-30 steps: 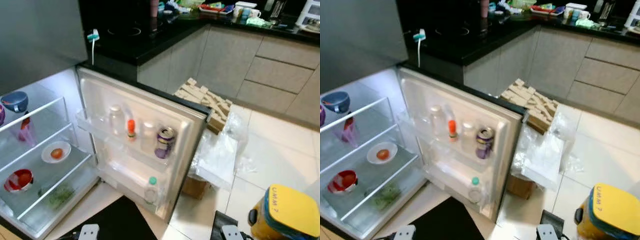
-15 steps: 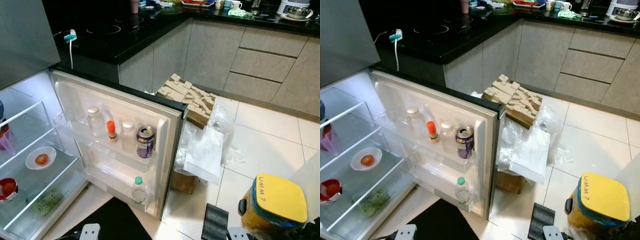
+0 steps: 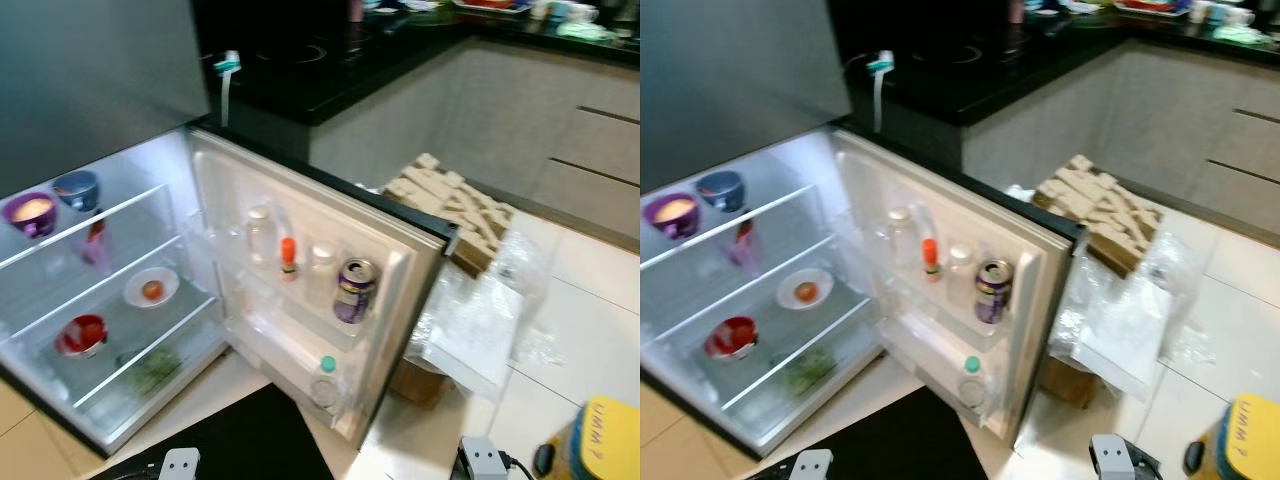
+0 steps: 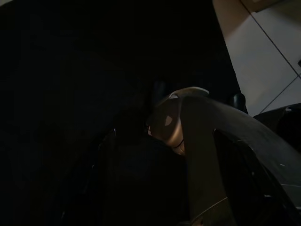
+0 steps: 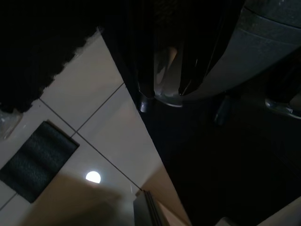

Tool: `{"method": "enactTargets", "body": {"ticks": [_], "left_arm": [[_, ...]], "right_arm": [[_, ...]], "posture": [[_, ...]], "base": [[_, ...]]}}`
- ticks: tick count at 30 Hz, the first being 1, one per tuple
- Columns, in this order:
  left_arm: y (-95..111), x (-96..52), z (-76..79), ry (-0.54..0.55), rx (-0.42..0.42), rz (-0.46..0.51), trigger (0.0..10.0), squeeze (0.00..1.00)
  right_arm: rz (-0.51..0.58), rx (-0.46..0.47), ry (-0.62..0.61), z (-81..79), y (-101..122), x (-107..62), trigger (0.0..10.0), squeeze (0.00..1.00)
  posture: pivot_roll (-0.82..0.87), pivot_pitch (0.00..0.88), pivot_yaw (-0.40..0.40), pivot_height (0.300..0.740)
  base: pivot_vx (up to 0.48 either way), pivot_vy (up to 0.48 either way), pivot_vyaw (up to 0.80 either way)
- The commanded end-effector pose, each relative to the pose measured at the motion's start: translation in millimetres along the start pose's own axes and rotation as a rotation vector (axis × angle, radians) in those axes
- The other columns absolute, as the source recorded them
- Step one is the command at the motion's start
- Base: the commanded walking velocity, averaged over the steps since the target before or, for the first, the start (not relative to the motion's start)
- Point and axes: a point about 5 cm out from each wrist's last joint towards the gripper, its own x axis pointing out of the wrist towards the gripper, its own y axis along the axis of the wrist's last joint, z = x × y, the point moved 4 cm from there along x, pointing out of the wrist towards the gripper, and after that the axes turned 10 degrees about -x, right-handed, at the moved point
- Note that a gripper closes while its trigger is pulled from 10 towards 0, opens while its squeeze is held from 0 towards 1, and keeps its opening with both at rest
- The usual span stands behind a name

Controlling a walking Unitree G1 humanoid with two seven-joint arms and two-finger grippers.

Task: Restocking fridge

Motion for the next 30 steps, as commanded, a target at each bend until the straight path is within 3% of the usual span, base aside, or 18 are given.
{"method": "enactTargets", "body": {"ticks": [1, 24, 30], "left_arm": [[-5, 0.0, 1.5, -0.004, 0.013, -0.020, 10.0, 0.00], [-7, -0.5, 1.5, -0.014, 0.023, -0.031, 10.0, 0.00], [-6, -0.3, 2.3, -0.018, 0.007, -0.022, 10.0, 0.00]], "right_arm": [[-0.001, 0.014, -0.003, 1.5, -4, -1.8, 10.0, 0.00], [-0.021, 0.032, 0.033, -5.8, -17, -4.1, 10.0, 0.00], [-0.047, 0.035, -0.007, -1.6, -21, -4.7, 10.0, 0.00]], "posture": [[0.02, 0.000, -0.029, 0.740], [0.02, 0.000, -0.027, 0.740], [0.02, 0.000, -0.025, 0.740]], "base": [[0.000, 0.000, 0.77], [0.000, 0.000, 0.77], [0.000, 0.000, 0.00]]}}
